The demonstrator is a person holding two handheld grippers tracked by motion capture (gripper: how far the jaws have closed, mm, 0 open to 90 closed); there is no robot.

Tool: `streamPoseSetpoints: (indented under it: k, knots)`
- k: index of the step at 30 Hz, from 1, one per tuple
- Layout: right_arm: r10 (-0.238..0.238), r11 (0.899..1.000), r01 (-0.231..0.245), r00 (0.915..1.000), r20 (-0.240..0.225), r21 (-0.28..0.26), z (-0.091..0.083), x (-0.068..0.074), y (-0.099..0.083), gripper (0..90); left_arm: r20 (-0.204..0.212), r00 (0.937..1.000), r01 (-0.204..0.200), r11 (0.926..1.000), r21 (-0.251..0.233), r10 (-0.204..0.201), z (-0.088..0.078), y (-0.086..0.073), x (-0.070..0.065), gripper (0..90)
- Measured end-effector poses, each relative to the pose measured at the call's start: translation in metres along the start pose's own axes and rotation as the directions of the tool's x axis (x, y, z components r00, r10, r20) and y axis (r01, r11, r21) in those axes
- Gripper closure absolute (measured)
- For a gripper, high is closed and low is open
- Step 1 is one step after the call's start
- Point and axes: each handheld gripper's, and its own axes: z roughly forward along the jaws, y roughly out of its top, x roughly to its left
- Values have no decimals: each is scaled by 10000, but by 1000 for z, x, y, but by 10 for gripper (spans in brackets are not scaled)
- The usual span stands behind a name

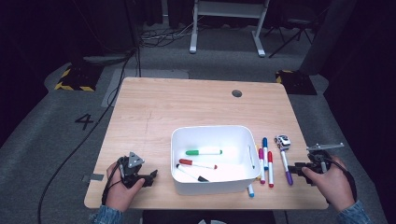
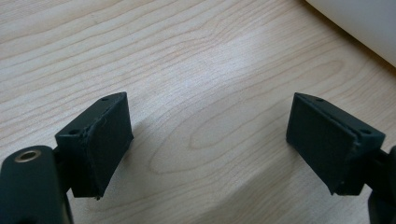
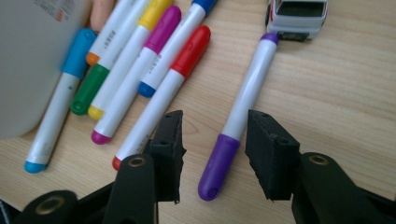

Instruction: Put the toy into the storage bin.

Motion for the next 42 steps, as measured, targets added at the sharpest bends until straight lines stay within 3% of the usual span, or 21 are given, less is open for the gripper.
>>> streamPoseSetpoints:
  k: [13, 19, 24, 28, 33, 42]
  knots:
    - [18, 9974, -41, 9995, 330, 714, 29, -3, -18, 568, -2, 10000, -2, 10000, 2, 2, 0, 0, 0, 145]
    - [-133, 9959, 79, 9981, 597, 906, 34, -5, -23, 631, -2, 10000, -4, 10000, 1, 4, 0, 0, 0, 145]
    - [-48, 9960, -35, 9958, 919, 898, 34, -7, -23, 740, -1, 10000, 6, 10000, -6, -6, 0, 0, 0, 145]
    - [206, 9952, -303, 9944, 1034, 927, 32, -8, -24, 749, -1, 10000, 7, 10000, -7, -7, 0, 0, 0, 145]
    - [248, 9942, -341, 9955, 910, 1019, 30, -10, -23, 750, -1, 10000, 8, 10000, -6, -8, 0, 0, 0, 145]
    - [74, 9993, -93, 9987, 509, 371, 1, 1, -10, 750, 0, 10000, 8, 10000, -6, -8, 0, 0, 0, 145]
